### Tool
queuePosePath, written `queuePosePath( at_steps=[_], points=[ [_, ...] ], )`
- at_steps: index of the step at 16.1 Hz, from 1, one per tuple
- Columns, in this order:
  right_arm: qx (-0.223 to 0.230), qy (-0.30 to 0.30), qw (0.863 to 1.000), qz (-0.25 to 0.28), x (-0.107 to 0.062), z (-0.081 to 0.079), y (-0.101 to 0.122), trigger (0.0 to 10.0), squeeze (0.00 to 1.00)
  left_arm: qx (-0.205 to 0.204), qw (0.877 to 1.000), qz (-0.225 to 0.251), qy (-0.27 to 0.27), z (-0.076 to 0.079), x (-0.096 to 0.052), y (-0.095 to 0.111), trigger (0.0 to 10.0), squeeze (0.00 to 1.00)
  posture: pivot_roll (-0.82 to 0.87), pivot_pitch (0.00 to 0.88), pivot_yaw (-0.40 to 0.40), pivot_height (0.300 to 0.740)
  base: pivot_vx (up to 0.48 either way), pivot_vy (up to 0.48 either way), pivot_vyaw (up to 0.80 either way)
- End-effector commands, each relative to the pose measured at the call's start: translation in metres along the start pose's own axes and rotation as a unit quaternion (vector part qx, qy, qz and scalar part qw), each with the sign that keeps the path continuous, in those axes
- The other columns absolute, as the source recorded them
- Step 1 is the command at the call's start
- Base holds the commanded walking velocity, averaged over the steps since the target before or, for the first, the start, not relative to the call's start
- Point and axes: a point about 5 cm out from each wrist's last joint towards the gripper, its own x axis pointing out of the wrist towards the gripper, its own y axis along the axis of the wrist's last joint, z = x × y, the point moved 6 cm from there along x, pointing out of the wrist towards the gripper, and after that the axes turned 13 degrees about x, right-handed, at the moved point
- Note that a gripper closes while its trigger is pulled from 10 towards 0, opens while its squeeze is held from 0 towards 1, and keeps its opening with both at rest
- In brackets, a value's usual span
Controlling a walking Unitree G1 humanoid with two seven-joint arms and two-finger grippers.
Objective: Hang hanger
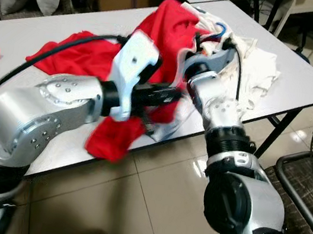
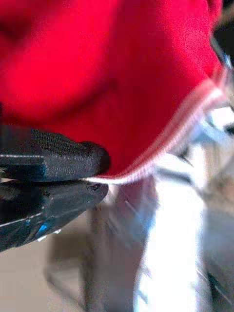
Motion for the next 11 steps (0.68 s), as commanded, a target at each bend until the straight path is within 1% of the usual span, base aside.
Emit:
queuePosePath(
  at_steps=[1,2,3,4,5,6,7,8,9,10,11],
  points=[
    [0.069,0.022,0.995,-0.073,0.008,-0.018,-0.068,10.0,0.00,0.049,0.996,-0.040,0.061,-0.016,-0.003,-0.016,1.1,0.00,-0.06,0.073,0.089,0.740,0.000,0.000,0.00],
    [0.080,0.026,0.994,-0.070,0.009,-0.022,-0.063,10.0,0.00,0.083,0.989,-0.062,0.103,-0.028,-0.004,-0.026,1.1,0.00,-0.07,0.072,0.093,0.740,0.000,0.000,0.00],
    [0.087,0.031,0.993,-0.068,0.010,-0.026,-0.059,10.0,0.00,0.126,0.980,-0.085,0.131,-0.036,-0.005,-0.035,1.1,0.00,-0.07,0.072,0.093,0.740,0.000,0.000,0.00],
    [0.094,0.035,0.993,-0.070,0.010,-0.030,-0.057,10.0,0.00,0.147,0.975,-0.082,0.144,-0.038,-0.004,-0.034,1.3,0.00,-0.07,0.072,0.093,0.740,0.000,0.000,0.00],
    [0.102,0.038,0.992,-0.069,0.011,-0.033,-0.055,10.0,0.00,0.162,0.975,-0.071,0.136,-0.031,0.003,-0.031,2.9,0.00,-0.07,0.072,0.092,0.740,0.000,0.000,0.00],
    [0.103,0.038,0.992,-0.068,0.011,-0.033,-0.055,10.0,0.00,0.168,0.975,-0.072,0.125,-0.026,0.005,-0.031,3.6,0.00,-0.07,0.070,0.092,0.740,0.000,0.000,0.00],
    [0.103,0.040,0.992,-0.065,0.012,-0.036,-0.052,10.0,0.00,0.153,0.983,-0.071,0.070,-0.002,0.013,-0.038,10.0,0.00,-0.07,0.070,0.092,0.740,0.000,0.000,0.00],
    [0.104,0.042,0.992,-0.062,0.012,-0.038,-0.050,10.0,0.00,0.146,0.986,-0.074,0.035,0.014,0.017,-0.045,10.0,0.00,-0.08,0.068,0.091,0.740,0.000,0.000,0.00],
    [0.106,0.042,0.992,-0.059,0.013,-0.039,-0.047,10.0,0.00,0.153,0.985,-0.075,0.028,0.018,0.019,-0.049,10.0,0.53,-0.08,0.068,0.091,0.740,0.000,0.000,0.00],
    [0.107,0.043,0.992,-0.057,0.013,-0.040,-0.045,10.0,0.00,0.150,0.986,-0.073,0.023,0.021,0.019,-0.050,10.0,1.00,-0.08,0.066,0.091,0.740,0.000,0.000,0.00],
    [0.108,0.044,0.992,-0.053,0.013,-0.040,-0.042,10.0,0.00,0.149,0.986,-0.071,0.007,0.028,0.020,-0.052,10.0,1.00,-0.08,0.066,0.091,0.740,0.000,0.000,0.00]
  ],
)
